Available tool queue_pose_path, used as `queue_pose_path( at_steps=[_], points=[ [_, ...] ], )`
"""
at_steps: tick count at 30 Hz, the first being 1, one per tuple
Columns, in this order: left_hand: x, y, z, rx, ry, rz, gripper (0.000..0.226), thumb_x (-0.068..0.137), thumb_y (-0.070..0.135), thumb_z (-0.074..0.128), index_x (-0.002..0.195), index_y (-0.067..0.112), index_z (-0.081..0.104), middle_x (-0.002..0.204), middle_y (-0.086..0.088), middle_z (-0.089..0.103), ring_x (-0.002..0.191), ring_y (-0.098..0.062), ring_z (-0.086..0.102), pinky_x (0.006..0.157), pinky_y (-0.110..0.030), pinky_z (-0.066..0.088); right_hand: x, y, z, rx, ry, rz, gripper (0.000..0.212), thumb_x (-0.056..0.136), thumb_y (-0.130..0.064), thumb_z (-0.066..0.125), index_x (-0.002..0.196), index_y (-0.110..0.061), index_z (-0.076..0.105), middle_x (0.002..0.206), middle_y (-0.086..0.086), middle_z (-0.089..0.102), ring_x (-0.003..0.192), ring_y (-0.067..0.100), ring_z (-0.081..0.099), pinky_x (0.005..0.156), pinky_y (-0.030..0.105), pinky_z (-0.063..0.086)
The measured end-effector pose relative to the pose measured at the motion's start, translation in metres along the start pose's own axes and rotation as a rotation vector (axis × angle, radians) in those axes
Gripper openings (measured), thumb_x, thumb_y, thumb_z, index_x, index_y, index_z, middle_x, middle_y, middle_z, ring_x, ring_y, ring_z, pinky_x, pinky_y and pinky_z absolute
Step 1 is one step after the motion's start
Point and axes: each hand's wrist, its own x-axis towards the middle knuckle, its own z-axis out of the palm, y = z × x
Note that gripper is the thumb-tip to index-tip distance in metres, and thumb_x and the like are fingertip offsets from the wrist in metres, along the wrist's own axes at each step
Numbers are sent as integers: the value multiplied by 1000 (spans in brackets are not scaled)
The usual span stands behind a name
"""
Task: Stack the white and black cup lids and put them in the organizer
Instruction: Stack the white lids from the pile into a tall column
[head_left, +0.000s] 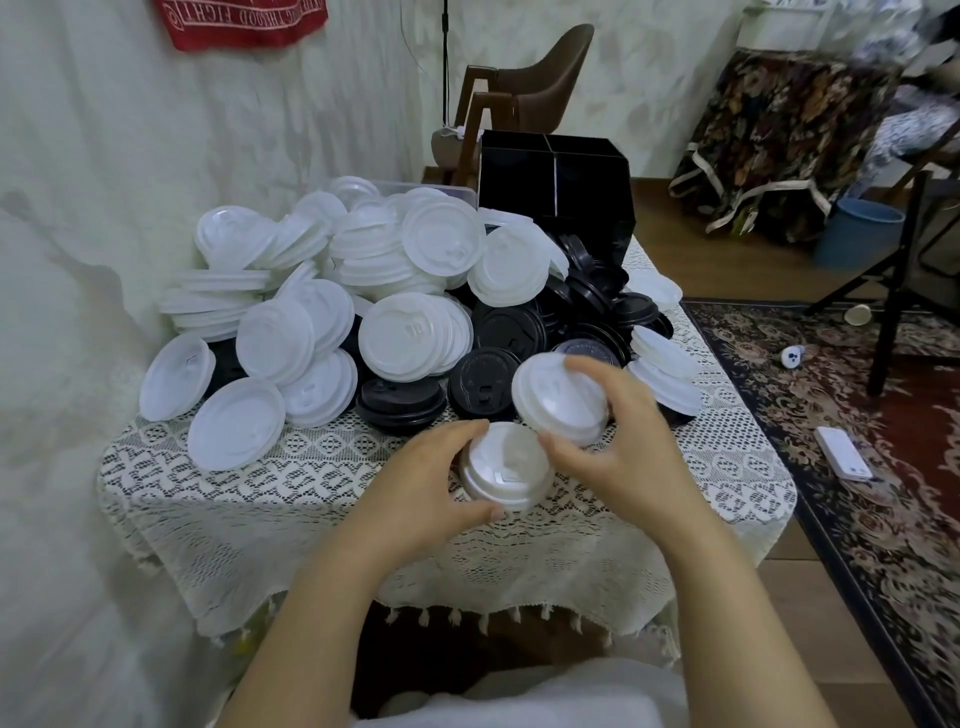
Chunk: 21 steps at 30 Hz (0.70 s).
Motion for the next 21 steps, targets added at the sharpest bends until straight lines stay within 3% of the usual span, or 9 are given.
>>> queue_pose_path(
  at_steps=[3,5,8,11,14,18,21],
  points=[
    [0,1,-1,-29,9,20,83,72,34,83,142,35,38,132,23,45,118,3,38,93,-15,28,-13,-5,0,-24,-253,40,70,74,-22,77,127,-49,41,127,-15,41,112,-4,42,89,18,37],
    [-1,3,-2,-56,16,36,79,73,33,82,138,42,38,120,32,42,114,7,37,86,-9,28,-16,-7,4,-70,-355,53,73,75,-19,75,131,-48,38,126,-15,38,112,2,43,82,16,41],
    [-2,4,-2,-77,20,49,80,73,34,82,138,42,37,117,35,41,112,9,38,90,-12,34,-16,-8,10,-113,-435,60,76,75,-15,72,134,-44,33,130,-14,33,111,3,42,73,13,44],
    [-1,3,-2,-95,17,49,72,72,31,83,128,47,41,109,36,46,104,12,45,85,-7,38,-15,-6,14,-94,-437,46,73,78,-11,69,135,-43,35,141,-23,24,125,2,33,76,4,39],
    [1,0,-1,-97,22,27,69,69,33,85,122,46,42,113,27,52,104,9,47,78,-6,37,-15,0,16,-136,-394,-19,67,81,-10,67,134,-44,43,143,-21,25,131,-6,16,85,0,29],
    [2,-3,1,-99,14,-8,67,69,33,85,122,38,44,114,20,54,105,2,51,79,-11,38,-15,3,16,-127,-359,1,62,85,-7,62,135,-40,49,131,-18,33,128,0,26,96,11,27],
    [2,-3,1,-103,17,-15,64,70,36,84,119,37,44,112,20,55,104,2,52,78,-11,39,-17,2,19,-122,-339,-23,58,85,-19,69,136,-38,49,130,-21,35,124,-3,29,89,-2,24]
  ],
)
